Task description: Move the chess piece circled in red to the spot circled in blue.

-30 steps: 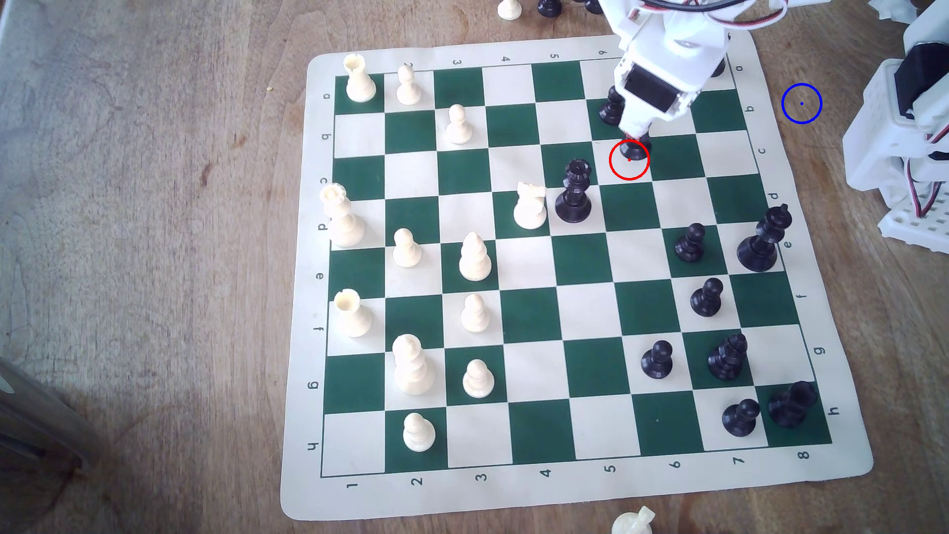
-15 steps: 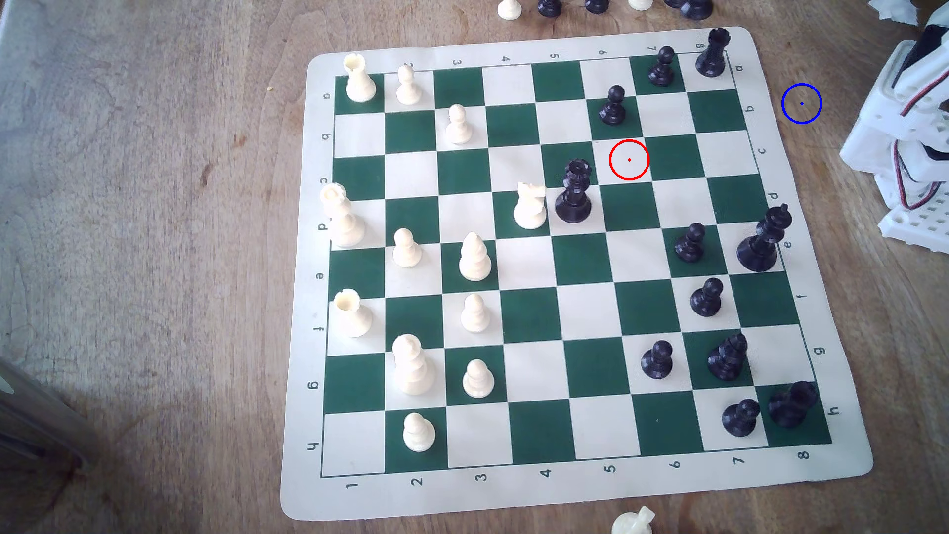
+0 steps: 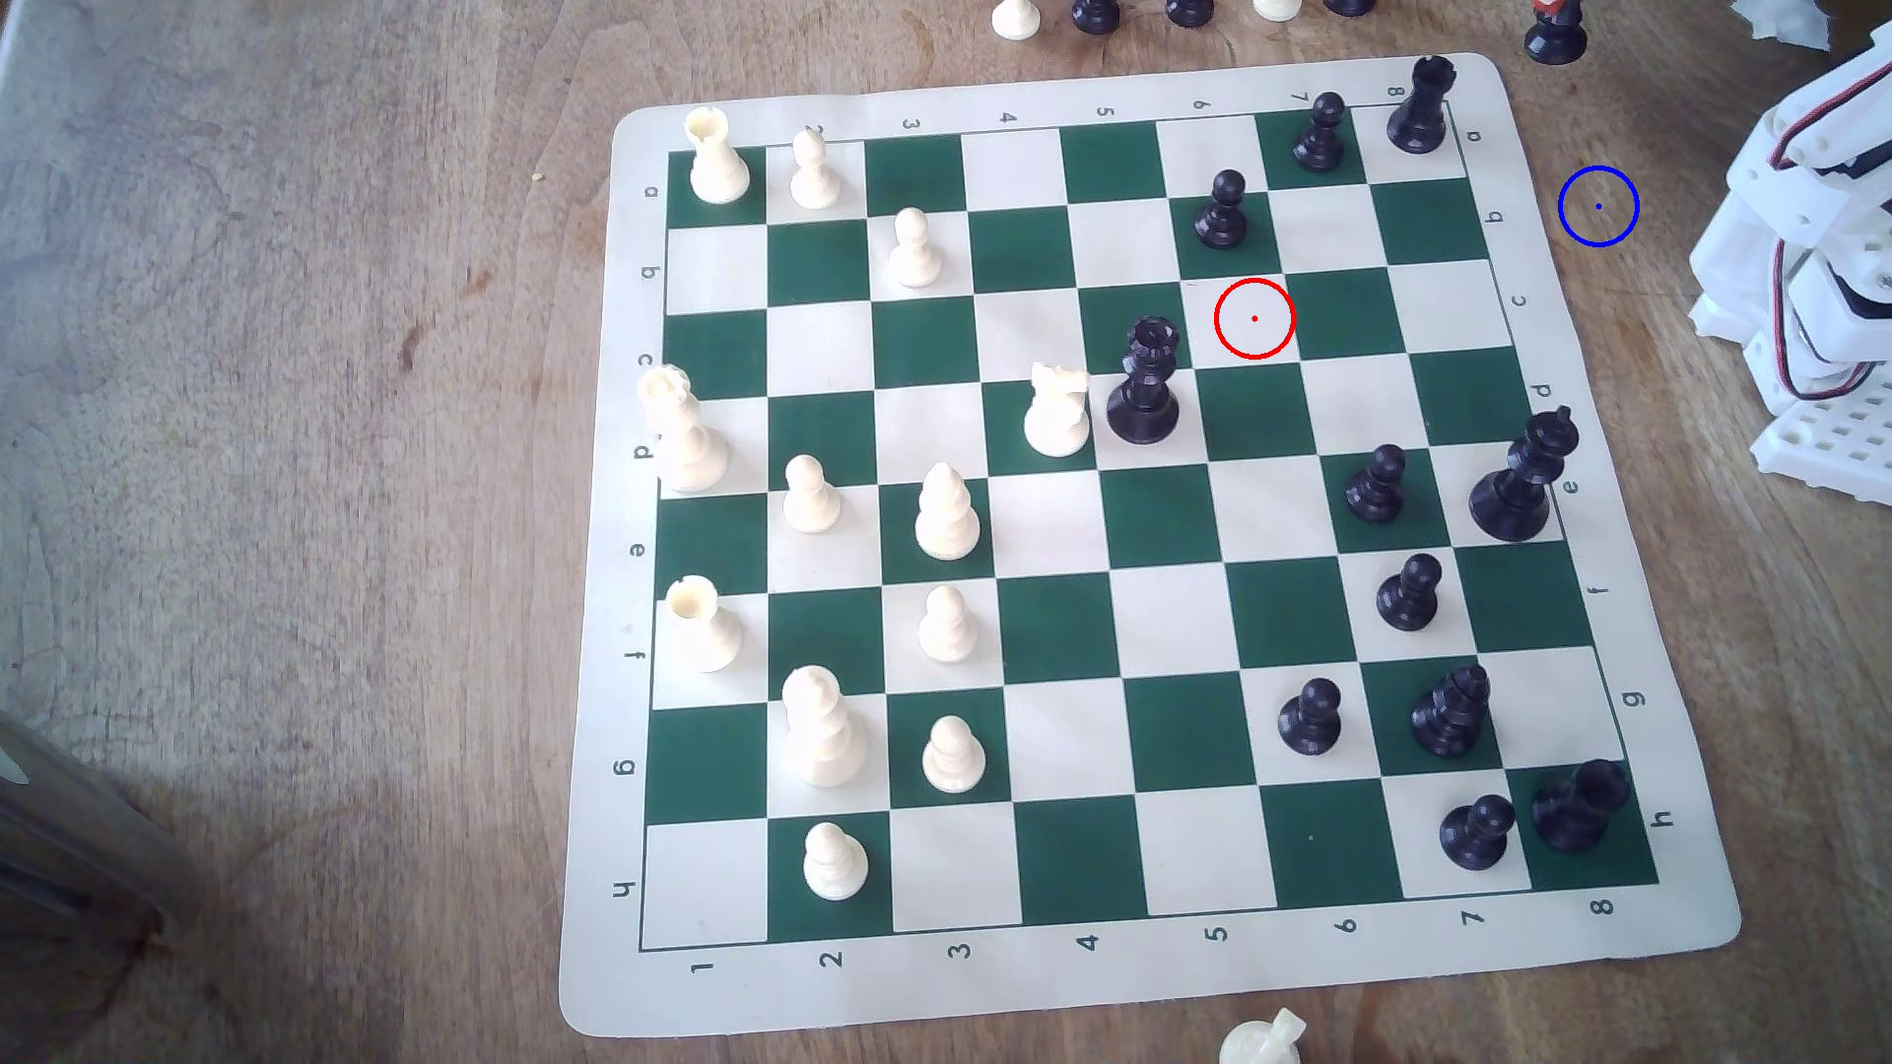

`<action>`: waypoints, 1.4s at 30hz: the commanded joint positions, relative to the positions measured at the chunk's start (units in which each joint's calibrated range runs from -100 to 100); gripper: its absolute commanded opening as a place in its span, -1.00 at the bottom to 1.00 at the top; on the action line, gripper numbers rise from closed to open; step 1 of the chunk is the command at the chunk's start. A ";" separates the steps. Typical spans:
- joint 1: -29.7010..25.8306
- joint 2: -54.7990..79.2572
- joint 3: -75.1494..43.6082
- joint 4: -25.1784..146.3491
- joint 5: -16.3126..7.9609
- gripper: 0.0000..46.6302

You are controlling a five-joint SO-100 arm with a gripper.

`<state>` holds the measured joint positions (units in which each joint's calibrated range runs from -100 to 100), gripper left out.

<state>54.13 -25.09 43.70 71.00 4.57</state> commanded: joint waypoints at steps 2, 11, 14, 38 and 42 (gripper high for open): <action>-0.83 -3.09 3.54 -1.38 -0.44 -0.99; -0.83 -2.66 4.63 -2.69 -0.10 -0.99; -0.90 -2.41 4.81 -2.77 -0.10 -0.90; -3.33 -8.01 -10.33 -9.41 1.32 -0.27; -10.05 -18.62 -1.63 -27.75 0.05 -0.39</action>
<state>49.63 -31.80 37.82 60.16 6.13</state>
